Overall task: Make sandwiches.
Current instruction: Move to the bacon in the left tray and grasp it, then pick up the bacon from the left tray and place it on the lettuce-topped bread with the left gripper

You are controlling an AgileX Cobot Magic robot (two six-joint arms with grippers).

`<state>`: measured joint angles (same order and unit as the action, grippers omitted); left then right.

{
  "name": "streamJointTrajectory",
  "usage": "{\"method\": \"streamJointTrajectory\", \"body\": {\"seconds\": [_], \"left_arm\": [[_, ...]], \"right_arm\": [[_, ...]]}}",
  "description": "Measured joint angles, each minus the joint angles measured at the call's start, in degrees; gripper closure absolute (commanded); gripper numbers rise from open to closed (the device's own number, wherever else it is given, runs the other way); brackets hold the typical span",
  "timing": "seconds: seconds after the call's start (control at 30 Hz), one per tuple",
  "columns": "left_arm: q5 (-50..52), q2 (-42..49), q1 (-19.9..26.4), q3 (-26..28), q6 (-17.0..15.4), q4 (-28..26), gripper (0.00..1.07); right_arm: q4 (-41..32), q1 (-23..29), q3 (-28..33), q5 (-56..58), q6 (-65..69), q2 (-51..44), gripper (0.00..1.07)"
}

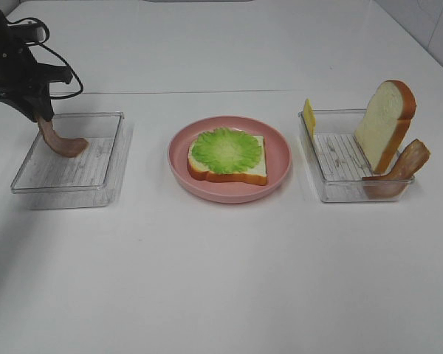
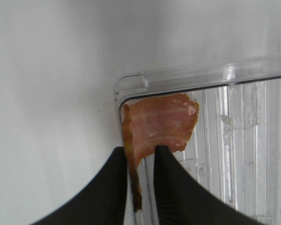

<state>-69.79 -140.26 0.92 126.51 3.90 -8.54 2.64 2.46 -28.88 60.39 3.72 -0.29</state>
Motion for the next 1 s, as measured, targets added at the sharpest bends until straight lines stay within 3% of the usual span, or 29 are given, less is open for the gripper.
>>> {"method": "streamJointTrajectory", "body": {"seconds": [0.03,0.47,0.67,0.83,0.9,1.0], "left_arm": [[0.0,0.0,0.0,0.0,-0.1,0.1,1.07],[-0.1,2.9,-1.1,0.0,-0.1,1.3,1.07],[-0.2,10.7,-5.5,0.1,-0.1,0.7,1.07],[-0.2,13.9,-8.2,0.6,-0.1,-2.0,1.07],[-0.2,15.0,-11.2,2.9,-0.1,-7.4,1.07],[-0.2,15.1,-13.8,3.9,-0.1,-11.5,1.07]], "right_arm": [[0.0,0.0,0.0,0.0,0.0,0.0,0.11],[0.0,0.0,0.0,0.0,0.0,0.0,0.11],[0.0,0.0,0.0,0.0,0.0,0.0,0.11],[0.0,0.0,0.0,0.0,0.0,0.0,0.11],[0.0,0.0,0.0,0.0,0.0,0.0,0.11],[0.0,0.0,0.0,0.0,0.0,0.0,0.11]]}}
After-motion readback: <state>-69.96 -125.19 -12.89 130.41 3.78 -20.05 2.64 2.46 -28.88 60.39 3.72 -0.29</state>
